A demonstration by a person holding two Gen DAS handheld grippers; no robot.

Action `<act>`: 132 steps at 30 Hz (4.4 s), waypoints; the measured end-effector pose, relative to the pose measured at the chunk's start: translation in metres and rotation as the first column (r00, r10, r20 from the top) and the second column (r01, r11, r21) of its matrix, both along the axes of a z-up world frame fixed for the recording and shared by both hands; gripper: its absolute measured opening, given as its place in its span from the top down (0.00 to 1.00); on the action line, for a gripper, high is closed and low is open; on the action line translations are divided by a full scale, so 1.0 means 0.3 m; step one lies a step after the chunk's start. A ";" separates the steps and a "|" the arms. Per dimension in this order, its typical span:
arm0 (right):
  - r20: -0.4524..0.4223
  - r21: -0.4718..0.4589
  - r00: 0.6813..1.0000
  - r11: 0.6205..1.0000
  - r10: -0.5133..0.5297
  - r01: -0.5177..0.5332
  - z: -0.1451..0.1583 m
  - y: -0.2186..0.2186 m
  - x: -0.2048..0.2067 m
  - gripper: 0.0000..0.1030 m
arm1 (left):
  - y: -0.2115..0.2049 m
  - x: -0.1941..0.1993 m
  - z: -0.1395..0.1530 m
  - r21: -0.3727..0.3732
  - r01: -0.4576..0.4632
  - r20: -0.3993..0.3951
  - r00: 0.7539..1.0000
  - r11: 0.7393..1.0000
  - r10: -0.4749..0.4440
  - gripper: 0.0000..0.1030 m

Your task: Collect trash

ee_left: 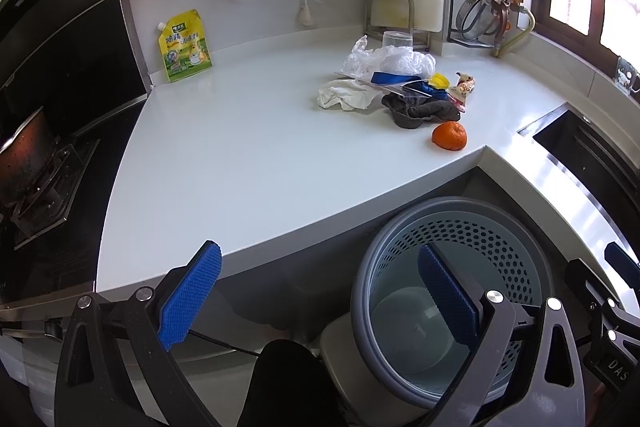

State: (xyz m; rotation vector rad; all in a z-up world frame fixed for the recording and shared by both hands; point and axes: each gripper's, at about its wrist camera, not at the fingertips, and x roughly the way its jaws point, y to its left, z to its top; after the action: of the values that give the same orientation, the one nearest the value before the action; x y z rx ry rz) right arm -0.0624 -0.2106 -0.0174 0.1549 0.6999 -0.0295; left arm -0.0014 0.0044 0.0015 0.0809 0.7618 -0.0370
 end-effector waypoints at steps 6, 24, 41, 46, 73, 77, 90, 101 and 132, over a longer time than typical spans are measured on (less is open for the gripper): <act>0.000 0.002 1.000 1.000 0.000 0.000 -0.002 -0.001 0.000 0.17 | 0.000 0.000 0.001 0.002 0.001 0.001 1.000 1.000 -0.001 0.06; 0.000 0.002 1.000 1.000 0.001 -0.001 0.001 -0.002 0.001 0.17 | -0.006 -0.001 -0.001 0.003 0.001 0.001 1.000 1.000 -0.001 0.06; -0.008 -0.016 1.000 1.000 0.008 -0.008 -0.003 0.016 0.012 0.17 | 0.015 0.011 -0.004 -0.009 -0.009 -0.002 1.000 1.000 0.009 0.06; -0.006 -0.022 1.000 1.000 0.013 -0.013 -0.016 0.019 0.023 0.17 | 0.030 0.015 -0.013 -0.013 -0.016 0.004 1.000 1.000 0.016 0.06; -0.028 -0.021 0.995 0.995 0.098 -0.098 -0.078 0.057 0.611 0.17 | 0.086 0.388 -0.032 -0.013 -0.061 0.056 0.997 0.998 0.062 0.06; -0.042 -0.044 0.993 0.993 0.110 -0.112 -0.106 0.081 0.682 0.17 | 0.084 0.426 -0.052 -0.019 -0.063 0.040 0.997 0.998 0.064 0.06; -0.052 -0.077 0.986 0.984 0.160 -0.164 -0.143 0.108 0.728 0.62 | 0.029 0.494 -0.068 -0.032 -0.029 0.024 0.999 0.999 0.030 0.06; 0.015 -0.037 0.995 0.994 0.102 -0.102 -0.065 -0.064 0.682 0.77 | -0.119 0.597 0.035 -0.121 0.074 0.082 0.995 0.990 -0.065 0.06; 0.083 0.181 0.996 0.983 0.019 -0.034 -0.044 -0.298 0.617 0.76 | -0.404 0.906 -0.022 -0.068 0.174 0.029 0.985 0.982 -0.172 0.66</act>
State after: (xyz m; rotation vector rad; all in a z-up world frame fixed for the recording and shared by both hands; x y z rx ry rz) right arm 0.1226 -0.3001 -0.0305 0.3208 0.6230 0.0667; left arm 0.2705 -0.1170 -0.0051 0.0808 0.7278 -0.2278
